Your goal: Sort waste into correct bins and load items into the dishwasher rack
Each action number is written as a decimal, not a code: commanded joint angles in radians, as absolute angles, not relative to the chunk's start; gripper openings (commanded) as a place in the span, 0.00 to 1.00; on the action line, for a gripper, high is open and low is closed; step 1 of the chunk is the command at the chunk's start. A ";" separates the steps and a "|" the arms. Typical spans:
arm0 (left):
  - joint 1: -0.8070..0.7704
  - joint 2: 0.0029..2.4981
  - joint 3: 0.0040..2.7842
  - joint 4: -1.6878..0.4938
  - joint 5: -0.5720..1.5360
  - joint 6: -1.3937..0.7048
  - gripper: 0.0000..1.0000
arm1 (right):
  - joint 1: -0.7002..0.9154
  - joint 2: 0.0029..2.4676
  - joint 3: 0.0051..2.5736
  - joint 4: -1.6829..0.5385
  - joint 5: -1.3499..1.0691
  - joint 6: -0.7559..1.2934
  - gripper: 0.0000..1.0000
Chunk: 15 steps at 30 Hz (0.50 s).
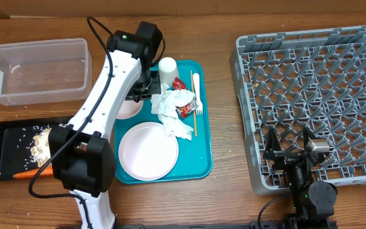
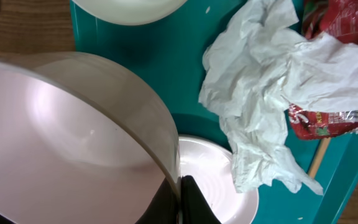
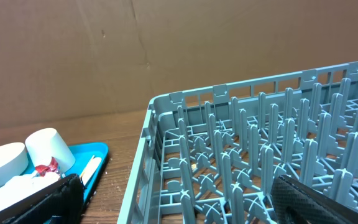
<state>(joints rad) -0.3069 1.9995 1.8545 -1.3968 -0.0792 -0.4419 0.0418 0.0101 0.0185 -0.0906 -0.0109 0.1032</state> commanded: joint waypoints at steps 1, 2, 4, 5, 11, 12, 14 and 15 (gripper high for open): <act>-0.297 1.985 1.868 -1.369 0.040 -0.342 0.04 | 0.044 0.004 0.008 -0.084 -0.001 0.097 1.00; -0.296 1.985 1.868 -1.370 -0.026 -0.393 0.04 | 0.044 0.004 0.008 -0.084 -0.001 0.097 1.00; -0.296 1.988 1.867 -1.365 -0.079 -0.433 0.04 | 0.044 0.004 0.008 -0.084 -0.001 0.097 1.00; -0.296 1.988 1.867 -1.360 -0.070 -0.435 0.04 | 0.044 0.004 0.008 -0.084 -0.001 0.097 1.00; -0.296 1.994 1.863 -1.341 -0.071 -0.453 0.04 | 0.044 0.004 0.008 -0.084 -0.001 0.097 1.00; -0.296 1.995 1.858 -1.335 -0.074 -0.453 0.04 | 0.044 0.004 0.008 -0.084 -0.001 0.097 1.00; -0.296 2.000 1.844 -1.317 -0.069 -0.454 0.04 | 0.044 0.004 0.008 -0.084 -0.001 0.097 1.00; -0.296 2.006 1.836 -1.309 -0.070 -0.453 0.04 | 0.044 0.004 0.008 -0.084 -0.001 0.097 1.00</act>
<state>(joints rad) -0.3004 1.9995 1.8519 -1.3231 -0.0669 -0.4397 0.0418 0.0101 0.0185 -0.0898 -0.0105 0.1036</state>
